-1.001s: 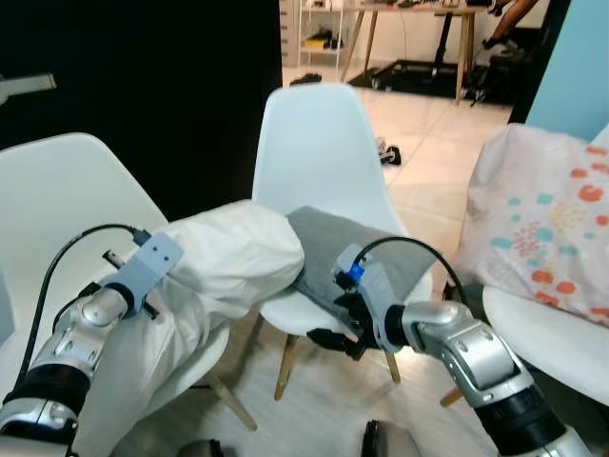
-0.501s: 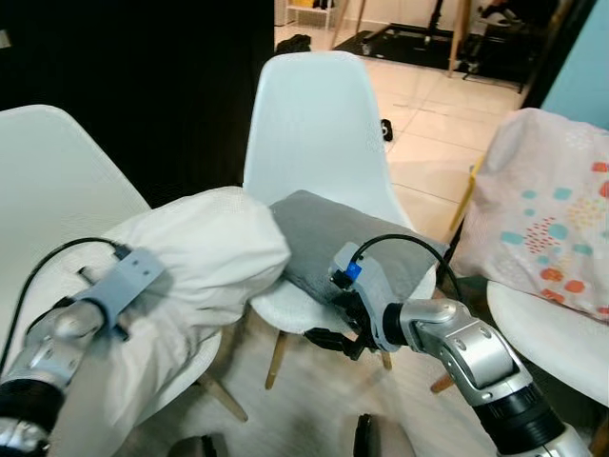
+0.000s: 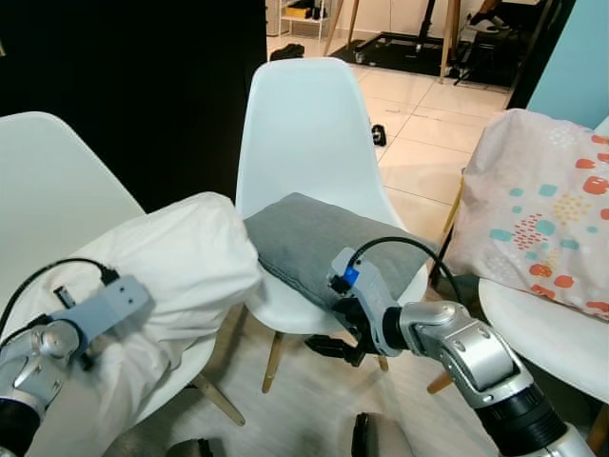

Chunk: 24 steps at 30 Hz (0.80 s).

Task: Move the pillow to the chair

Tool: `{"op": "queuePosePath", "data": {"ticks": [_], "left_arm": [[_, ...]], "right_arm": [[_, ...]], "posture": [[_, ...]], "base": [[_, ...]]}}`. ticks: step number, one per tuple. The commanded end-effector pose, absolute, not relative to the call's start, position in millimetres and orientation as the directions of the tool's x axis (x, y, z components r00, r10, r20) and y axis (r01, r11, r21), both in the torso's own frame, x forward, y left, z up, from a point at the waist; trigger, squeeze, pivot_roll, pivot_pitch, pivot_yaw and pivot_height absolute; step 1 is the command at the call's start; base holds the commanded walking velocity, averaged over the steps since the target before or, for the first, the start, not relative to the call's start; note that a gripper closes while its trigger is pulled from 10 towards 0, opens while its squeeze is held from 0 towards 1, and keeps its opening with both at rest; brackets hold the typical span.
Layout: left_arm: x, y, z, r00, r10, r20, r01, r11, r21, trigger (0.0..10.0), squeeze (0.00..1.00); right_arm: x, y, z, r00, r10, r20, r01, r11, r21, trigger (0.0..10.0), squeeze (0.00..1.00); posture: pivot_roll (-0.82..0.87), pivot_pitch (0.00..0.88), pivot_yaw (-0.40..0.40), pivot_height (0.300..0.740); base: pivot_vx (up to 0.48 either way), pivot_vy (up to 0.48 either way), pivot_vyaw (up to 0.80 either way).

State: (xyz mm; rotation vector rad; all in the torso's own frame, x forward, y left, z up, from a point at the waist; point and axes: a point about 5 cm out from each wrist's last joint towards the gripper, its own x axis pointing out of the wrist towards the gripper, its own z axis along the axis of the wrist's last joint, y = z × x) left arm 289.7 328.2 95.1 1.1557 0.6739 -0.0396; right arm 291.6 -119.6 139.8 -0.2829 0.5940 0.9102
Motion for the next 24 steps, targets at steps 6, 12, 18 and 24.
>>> {"op": "queuePosePath", "data": {"ticks": [6, 12, 18, 24], "left_arm": [[273.3, 373.9, 105.4, 0.747, 0.543, -0.383, 0.268, 0.282, 0.921, 10.0, 0.0], [285.4, 369.7, 120.3, 0.807, 0.537, -0.244, 0.14, 0.228, 0.964, 10.0, 0.0], [301.8, 338.1, 119.0, 0.894, 0.404, -0.193, 0.067, 0.306, 0.95, 10.0, 0.0], [305.6, 316.9, 104.6, 0.908, 0.311, -0.279, 0.111, 0.466, 0.878, 10.0, 1.0]], "right_arm": [[291.0, -115.2, 144.4, 0.469, 0.671, -0.574, -0.814, 0.58, 0.013, 10.0, 0.0], [291.1, -115.8, 144.7, 0.472, 0.668, -0.574, -0.817, 0.576, -0.001, 10.0, 0.0], [291.7, -116.7, 145.9, 0.477, 0.665, -0.575, -0.816, 0.578, -0.007, 10.0, 0.0], [293.0, -116.8, 146.0, 0.482, 0.66, -0.576, -0.813, 0.582, -0.012, 10.0, 0.0]], "posture": [[0.04, 0.0, -0.03, 0.542], [0.04, 0.0, -0.027, 0.542], [0.03, 0.0, -0.028, 0.542], [0.04, 0.0, -0.029, 0.542]], "base": [[0.0, 0.0, 0.0], [0.0, 0.0, 0.0], [0.0, 0.0, 0.0], [0.0, 0.0, 0.0]]}}
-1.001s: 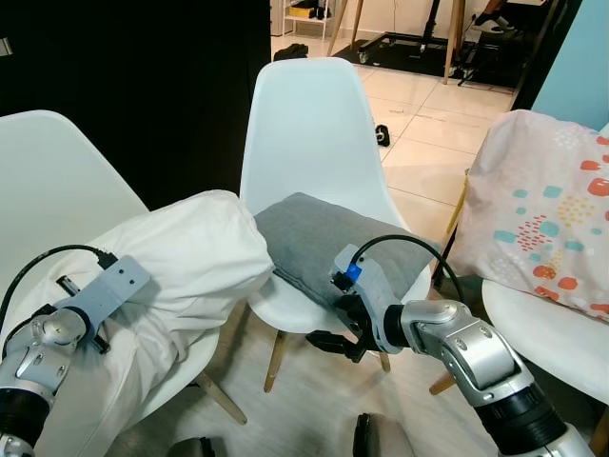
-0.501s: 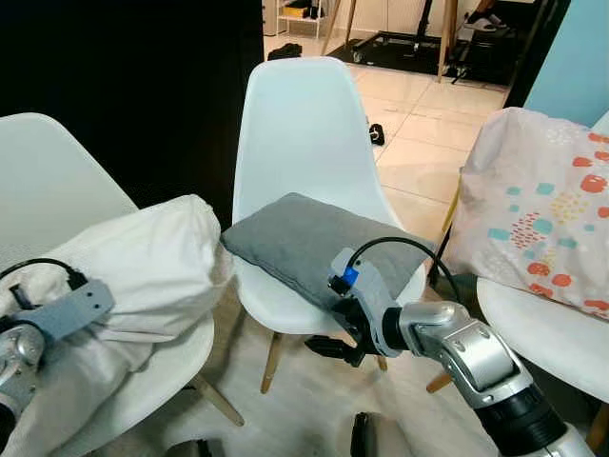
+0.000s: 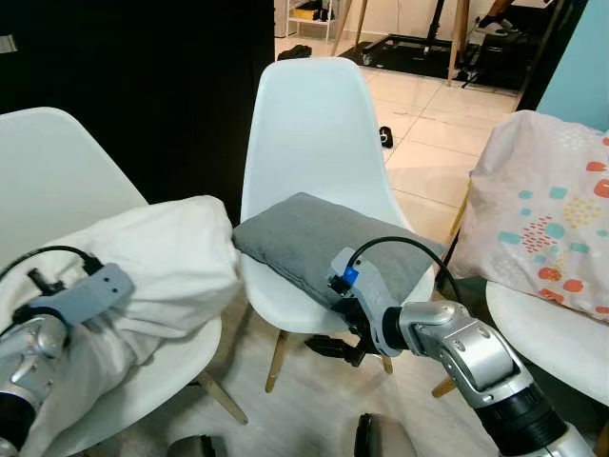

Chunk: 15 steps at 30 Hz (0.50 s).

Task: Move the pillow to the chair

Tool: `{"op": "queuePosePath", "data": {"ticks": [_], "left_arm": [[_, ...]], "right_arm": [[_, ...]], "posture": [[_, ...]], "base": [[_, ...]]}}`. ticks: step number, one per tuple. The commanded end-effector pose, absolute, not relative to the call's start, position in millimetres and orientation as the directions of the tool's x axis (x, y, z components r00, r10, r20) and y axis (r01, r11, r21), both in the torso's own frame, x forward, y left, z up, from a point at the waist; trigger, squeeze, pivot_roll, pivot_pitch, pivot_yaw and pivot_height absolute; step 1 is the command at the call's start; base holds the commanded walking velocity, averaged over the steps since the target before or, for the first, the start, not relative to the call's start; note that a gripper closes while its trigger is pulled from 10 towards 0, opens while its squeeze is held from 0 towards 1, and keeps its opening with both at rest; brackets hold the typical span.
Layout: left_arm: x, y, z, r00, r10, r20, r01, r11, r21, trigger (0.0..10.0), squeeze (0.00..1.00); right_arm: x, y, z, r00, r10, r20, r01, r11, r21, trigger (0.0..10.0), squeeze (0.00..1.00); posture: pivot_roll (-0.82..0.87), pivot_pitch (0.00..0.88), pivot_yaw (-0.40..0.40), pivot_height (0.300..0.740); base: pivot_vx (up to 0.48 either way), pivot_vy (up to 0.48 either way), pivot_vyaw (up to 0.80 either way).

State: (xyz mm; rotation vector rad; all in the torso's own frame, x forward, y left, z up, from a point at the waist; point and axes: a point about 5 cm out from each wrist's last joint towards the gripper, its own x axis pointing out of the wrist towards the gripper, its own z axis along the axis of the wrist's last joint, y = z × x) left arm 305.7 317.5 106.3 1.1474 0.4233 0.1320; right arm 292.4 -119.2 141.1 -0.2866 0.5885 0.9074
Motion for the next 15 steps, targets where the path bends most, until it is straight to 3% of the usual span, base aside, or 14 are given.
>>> {"op": "queuePosePath", "data": {"ticks": [1, 2, 3, 4, 9, 11, 14, 15], "left_arm": [[305.6, 316.9, 104.6, 0.908, 0.311, -0.279, 0.111, 0.466, 0.878, 10.0, 1.0], [306.1, 313.3, 103.3, 0.91, 0.294, -0.292, 0.093, 0.543, 0.835, 10.0, 1.0], [306.1, 313.3, 103.3, 0.91, 0.294, -0.292, 0.093, 0.543, 0.835, 10.0, 1.0], [306.9, 310.8, 104.1, 0.913, 0.284, -0.293, 0.066, 0.606, 0.793, 10.0, 1.0], [307.8, 305.8, 109.7, 0.92, 0.251, -0.301, 0.041, 0.703, 0.71, 10.0, 1.0], [305.0, 297.4, 118.4, 0.917, 0.116, -0.381, 0.142, 0.799, 0.585, 10.0, 1.0], [305.0, 297.4, 118.4, 0.917, 0.116, -0.381, 0.142, 0.799, 0.585, 10.0, 1.0], [293.4, 288.9, 123.1, 0.868, -0.052, -0.493, 0.337, 0.792, 0.509, 10.0, 1.0]], "right_arm": [[293.0, -116.8, 146.0, 0.482, 0.66, -0.576, -0.813, 0.582, -0.012, 10.0, 0.0], [293.1, -116.6, 145.7, 0.482, 0.66, -0.576, -0.812, 0.583, -0.013, 10.0, 0.0], [293.1, -116.6, 145.7, 0.482, 0.66, -0.576, -0.812, 0.583, -0.013, 10.0, 0.0], [293.1, -116.3, 145.5, 0.483, 0.66, -0.575, -0.812, 0.584, -0.011, 10.0, 0.0], [293.5, -115.9, 145.2, 0.485, 0.66, -0.574, -0.809, 0.588, -0.008, 10.0, 0.0], [294.5, -116.6, 145.4, 0.489, 0.658, -0.573, -0.804, 0.595, -0.003, 10.0, 0.0], [294.5, -116.6, 145.4, 0.489, 0.658, -0.573, -0.804, 0.595, -0.003, 10.0, 0.0], [296.9, -116.2, 147.5, 0.503, 0.664, -0.554, -0.794, 0.609, 0.008, 10.0, 0.0]], "posture": [[0.04, 0.0, -0.029, 0.542], [0.04, 0.0, -0.029, 0.542], [0.04, 0.0, -0.029, 0.542], [0.04, 0.0, -0.029, 0.542], [0.04, 0.0, -0.031, 0.542], [0.05, 0.0, -0.028, 0.542], [0.05, 0.0, -0.028, 0.542], [0.05, 0.0, -0.028, 0.542]], "base": [[0.0, 0.0, 0.0], [0.0, 0.0, 0.0], [0.0, 0.0, 0.0], [0.0, 0.0, 0.0], [0.0, 0.0, 0.0], [0.0, 0.0, 0.0], [0.0, 0.0, 0.0], [0.0, 0.0, 0.0]]}}
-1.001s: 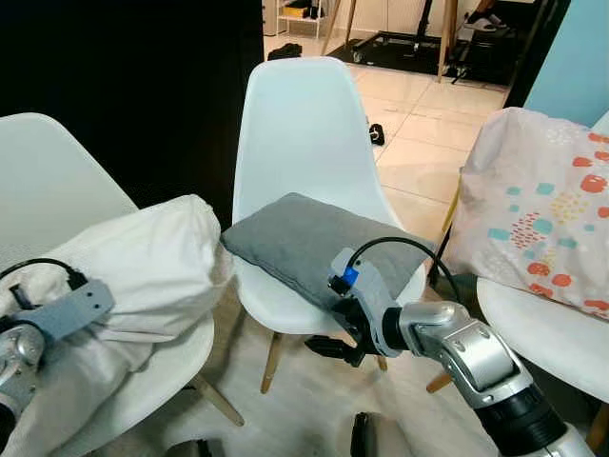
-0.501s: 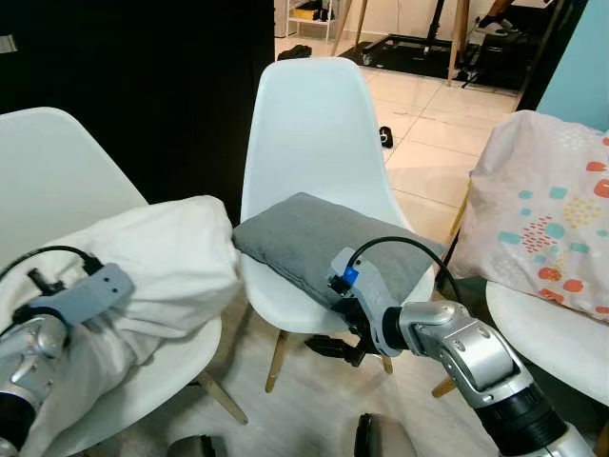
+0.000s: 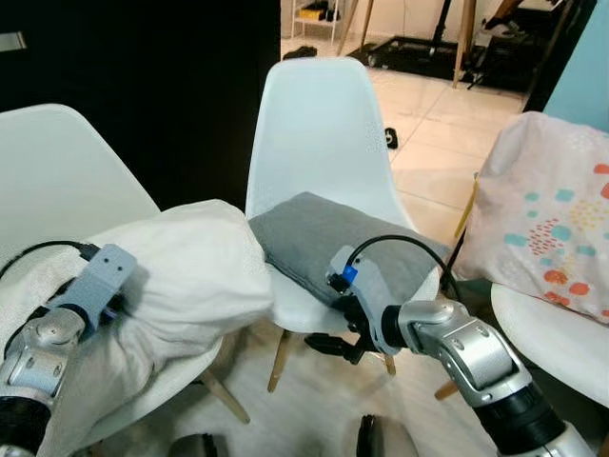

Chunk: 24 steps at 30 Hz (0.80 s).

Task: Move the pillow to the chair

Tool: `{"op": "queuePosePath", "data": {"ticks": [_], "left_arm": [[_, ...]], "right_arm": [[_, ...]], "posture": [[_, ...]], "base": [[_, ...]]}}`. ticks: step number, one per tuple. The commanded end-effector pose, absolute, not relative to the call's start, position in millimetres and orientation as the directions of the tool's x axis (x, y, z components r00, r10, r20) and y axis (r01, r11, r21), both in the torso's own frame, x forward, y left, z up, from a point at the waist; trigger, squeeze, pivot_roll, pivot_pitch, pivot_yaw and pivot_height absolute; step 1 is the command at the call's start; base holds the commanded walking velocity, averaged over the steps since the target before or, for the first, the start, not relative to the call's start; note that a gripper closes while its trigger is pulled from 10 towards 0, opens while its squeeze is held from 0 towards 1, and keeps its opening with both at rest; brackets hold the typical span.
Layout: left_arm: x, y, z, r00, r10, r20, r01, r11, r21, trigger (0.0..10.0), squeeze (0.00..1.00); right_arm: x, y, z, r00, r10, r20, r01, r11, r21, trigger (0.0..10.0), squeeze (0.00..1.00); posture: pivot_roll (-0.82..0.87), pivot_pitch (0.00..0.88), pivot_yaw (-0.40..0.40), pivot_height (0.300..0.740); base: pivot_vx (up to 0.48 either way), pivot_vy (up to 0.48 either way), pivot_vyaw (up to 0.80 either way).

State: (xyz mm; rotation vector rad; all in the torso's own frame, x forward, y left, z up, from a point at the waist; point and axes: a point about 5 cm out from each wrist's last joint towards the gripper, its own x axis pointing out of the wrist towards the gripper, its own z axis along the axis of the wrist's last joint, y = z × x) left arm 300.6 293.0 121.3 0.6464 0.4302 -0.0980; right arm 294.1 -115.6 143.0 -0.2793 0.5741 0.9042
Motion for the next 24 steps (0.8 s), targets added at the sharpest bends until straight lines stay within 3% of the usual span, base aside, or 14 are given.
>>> {"op": "queuePosePath", "data": {"ticks": [1, 3, 6, 7, 10, 16, 19, 20, 22, 23, 24], "left_arm": [[293.4, 288.9, 123.1, 0.868, -0.052, -0.493, 0.337, 0.792, 0.509, 10.0, 1.0], [280.2, 281.2, 129.7, 0.805, -0.178, -0.566, 0.484, 0.749, 0.452, 10.0, 1.0], [276.5, 279.0, 132.3, 0.788, -0.213, -0.577, 0.516, 0.74, 0.432, 10.0, 1.0], [265.4, 269.0, 149.9, 0.752, -0.33, -0.571, 0.602, 0.695, 0.392, 10.0, 1.0], [257.3, 259.5, 166.1, 0.727, -0.418, -0.544, 0.654, 0.663, 0.364, 10.0, 1.0], [252.7, 257.0, 178.2, 0.726, -0.442, -0.527, 0.661, 0.662, 0.354, 10.0, 1.0], [255.0, 259.7, 186.8, 0.76, -0.418, -0.497, 0.623, 0.686, 0.376, 10.0, 1.0], [261.3, 260.2, 194.6, 0.808, -0.397, -0.435, 0.571, 0.709, 0.413, 10.0, 1.0], [261.3, 260.2, 194.6, 0.808, -0.397, -0.435, 0.571, 0.709, 0.413, 10.0, 1.0], [281.1, 259.7, 211.8, 0.927, -0.302, -0.224, 0.371, 0.829, 0.419, 10.0, 0.0], [281.1, 259.7, 211.8, 0.927, -0.302, -0.224, 0.371, 0.829, 0.419, 10.0, 0.0]], "right_arm": [[296.9, -116.2, 147.5, 0.503, 0.664, -0.554, -0.794, 0.609, 0.008, 10.0, 0.0], [300.2, -113.2, 152.3, 0.521, 0.686, -0.507, -0.784, 0.619, 0.032, 10.0, 0.0], [301.1, -112.1, 153.9, 0.526, 0.694, -0.491, -0.783, 0.621, 0.04, 10.0, 0.0], [304.6, -109.2, 157.1, 0.55, 0.718, -0.427, -0.767, 0.637, 0.083, 10.0, 0.0], [309.2, -107.7, 159.8, 0.584, 0.728, -0.359, -0.744, 0.657, 0.123, 10.0, 0.0], [313.6, -108.8, 160.6, 0.614, 0.723, -0.315, -0.721, 0.677, 0.147, 10.0, 0.0], [313.2, -107.7, 161.5, 0.613, 0.737, -0.284, -0.725, 0.668, 0.168, 10.0, 0.0], [313.2, -107.3, 163.4, 0.615, 0.749, -0.247, -0.727, 0.66, 0.19, 10.0, 0.0], [313.2, -107.3, 163.4, 0.615, 0.749, -0.247, -0.727, 0.66, 0.19, 10.0, 0.0], [316.3, -109.3, 164.2, 0.643, 0.744, -0.179, -0.707, 0.667, 0.235, 10.0, 0.0], [316.3, -109.3, 164.2, 0.643, 0.744, -0.179, -0.707, 0.667, 0.235, 10.0, 0.0]], "posture": [[0.05, 0.0, -0.028, 0.542], [0.05, 0.0, -0.028, 0.542], [0.05, 0.0, -0.028, 0.542], [0.05, 0.0, -0.028, 0.542], [0.06, 0.0, -0.029, 0.542], [0.06, 0.0, -0.03, 0.542], [0.06, 0.0, -0.03, 0.542], [0.06, 0.0, -0.029, 0.542], [0.06, 0.0, -0.029, 0.542], [0.06, 0.0, -0.029, 0.552], [0.06, 0.0, -0.029, 0.552]], "base": [[0.0, 0.0, 0.0], [0.0, 0.0, 0.0], [0.0, 0.0, 0.0], [0.0, 0.0, 0.0], [0.0, 0.0, 0.0], [0.0, 0.0, 0.0], [0.0, 0.0, 0.0], [0.0, 0.0, 0.0], [0.0, 0.0, 0.0], [0.0, 0.0, 0.0], [0.0, 0.0, 0.0]]}}
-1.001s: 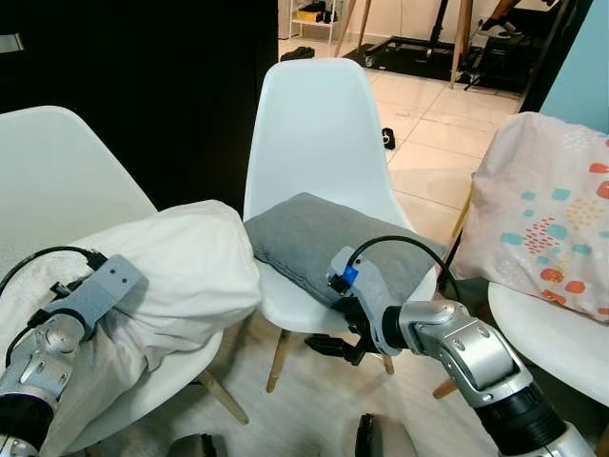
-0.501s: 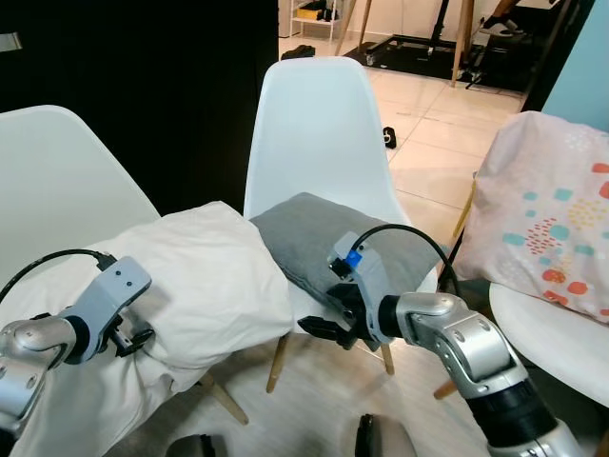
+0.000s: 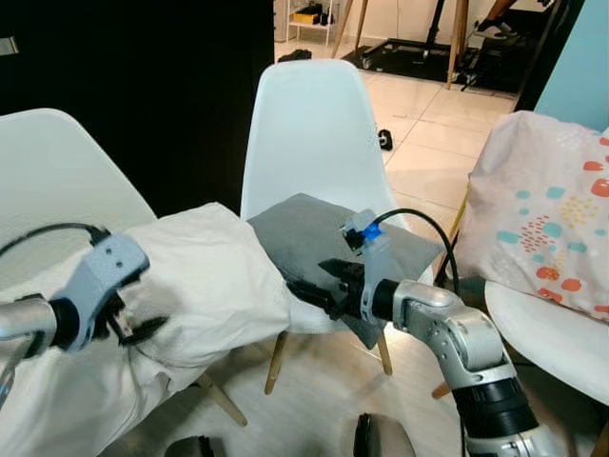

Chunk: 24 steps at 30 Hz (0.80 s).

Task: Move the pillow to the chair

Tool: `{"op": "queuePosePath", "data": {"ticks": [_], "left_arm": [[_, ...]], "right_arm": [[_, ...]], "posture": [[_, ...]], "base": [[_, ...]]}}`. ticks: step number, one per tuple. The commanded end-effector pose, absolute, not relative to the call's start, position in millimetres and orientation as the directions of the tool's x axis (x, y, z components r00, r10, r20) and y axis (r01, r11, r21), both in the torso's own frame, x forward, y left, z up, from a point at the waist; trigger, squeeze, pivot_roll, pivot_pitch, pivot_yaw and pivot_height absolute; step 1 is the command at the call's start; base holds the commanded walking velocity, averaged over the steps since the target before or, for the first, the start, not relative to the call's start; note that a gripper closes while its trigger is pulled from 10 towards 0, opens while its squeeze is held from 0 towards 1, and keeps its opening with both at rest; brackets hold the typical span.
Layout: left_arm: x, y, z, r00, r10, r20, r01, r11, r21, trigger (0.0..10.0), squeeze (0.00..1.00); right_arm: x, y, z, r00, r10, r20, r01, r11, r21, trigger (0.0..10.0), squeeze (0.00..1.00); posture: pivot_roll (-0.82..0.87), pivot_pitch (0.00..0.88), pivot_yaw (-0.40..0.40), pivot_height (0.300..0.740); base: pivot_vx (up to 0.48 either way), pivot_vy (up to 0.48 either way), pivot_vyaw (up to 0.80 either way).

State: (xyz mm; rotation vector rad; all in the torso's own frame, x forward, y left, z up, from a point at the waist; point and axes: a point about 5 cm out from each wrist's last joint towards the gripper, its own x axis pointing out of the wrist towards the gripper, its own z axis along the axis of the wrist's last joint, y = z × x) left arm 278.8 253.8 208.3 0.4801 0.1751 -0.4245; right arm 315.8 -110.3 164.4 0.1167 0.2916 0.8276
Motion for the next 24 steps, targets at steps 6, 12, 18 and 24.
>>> {"op": "queuePosePath", "data": {"ticks": [6, 12, 18, 24], "left_arm": [[293.8, 253.7, 218.1, 0.984, -0.175, -0.038, 0.178, 0.934, 0.308, 10.0, 0.0], [281.9, 210.7, 163.3, 0.999, 0.034, 0.016, -0.035, 0.995, 0.088, 10.0, 0.0], [267.9, 192.0, 136.8, 0.995, 0.093, -0.047, -0.091, 0.995, 0.047, 10.0, 0.0], [262.1, 188.6, 133.5, 0.99, 0.133, -0.039, -0.128, 0.985, 0.114, 10.0, 0.0]], "right_arm": [[318.5, -111.5, 162.1, 0.676, 0.726, -0.127, -0.684, 0.682, 0.257, 10.0, 0.0], [316.5, -109.7, 141.9, 0.752, 0.655, -0.067, -0.61, 0.732, 0.304, 10.0, 0.0], [320.8, -114.3, 142.2, 0.77, 0.637, -0.044, -0.589, 0.735, 0.335, 10.0, 0.0], [321.0, -113.4, 140.3, 0.766, 0.642, -0.037, -0.594, 0.728, 0.341, 10.0, 0.0]], "posture": [[0.06, 0.0, -0.028, 0.562], [0.07, 0.0, -0.029, 0.581], [0.07, 0.0, -0.023, 0.596], [0.07, 0.0, -0.02, 0.606]], "base": [[0.0, 0.0, 0.0], [0.0, 0.0, 0.0], [-0.08, 0.0, 0.0], [-0.349, 0.0, 0.0]]}}
